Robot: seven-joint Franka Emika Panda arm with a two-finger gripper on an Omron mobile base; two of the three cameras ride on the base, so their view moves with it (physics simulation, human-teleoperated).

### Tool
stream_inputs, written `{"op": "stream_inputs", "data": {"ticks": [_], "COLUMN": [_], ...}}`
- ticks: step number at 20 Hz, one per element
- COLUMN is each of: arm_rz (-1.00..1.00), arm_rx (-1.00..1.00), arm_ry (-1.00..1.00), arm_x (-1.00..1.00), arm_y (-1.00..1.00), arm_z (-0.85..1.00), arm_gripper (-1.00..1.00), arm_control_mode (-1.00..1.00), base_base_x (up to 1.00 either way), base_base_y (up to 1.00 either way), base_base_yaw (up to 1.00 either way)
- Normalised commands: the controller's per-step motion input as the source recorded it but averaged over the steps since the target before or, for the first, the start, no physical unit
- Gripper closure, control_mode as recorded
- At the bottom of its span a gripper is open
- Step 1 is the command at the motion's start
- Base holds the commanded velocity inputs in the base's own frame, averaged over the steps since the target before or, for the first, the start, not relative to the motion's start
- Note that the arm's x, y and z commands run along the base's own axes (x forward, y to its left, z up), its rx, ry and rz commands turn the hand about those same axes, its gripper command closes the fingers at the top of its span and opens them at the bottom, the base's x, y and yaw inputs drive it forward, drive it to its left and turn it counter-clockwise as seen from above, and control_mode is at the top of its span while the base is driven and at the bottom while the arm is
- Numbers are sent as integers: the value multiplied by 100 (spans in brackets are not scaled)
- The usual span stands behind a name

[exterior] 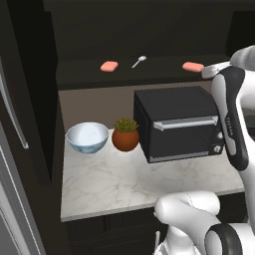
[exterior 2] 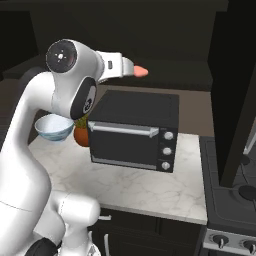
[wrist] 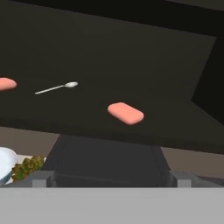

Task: Pick the bar soap and bar soap from the cabinet and place them on the counter.

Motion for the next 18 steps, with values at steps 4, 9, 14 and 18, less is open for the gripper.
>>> {"op": "stream_inputs", "data": {"ticks": [4, 9, 14, 18], "arm_rz": [0, 0, 0, 5], "arm_rx": [0, 0, 0, 0], "arm_ry": [7, 12, 6, 0], "arm_x": [29, 29, 16, 2], "arm_y": [0, 0, 0, 0], "arm_z": [0, 0, 0, 0], "arm_gripper": [-100, -100, -100, -100], "arm_control_mode": [-100, -100, -100, -100], "base_base_x": [0, 0, 0, 0], "base_base_y": [0, 0, 0, 0], "base_base_yaw": [0, 0, 0, 0]}}
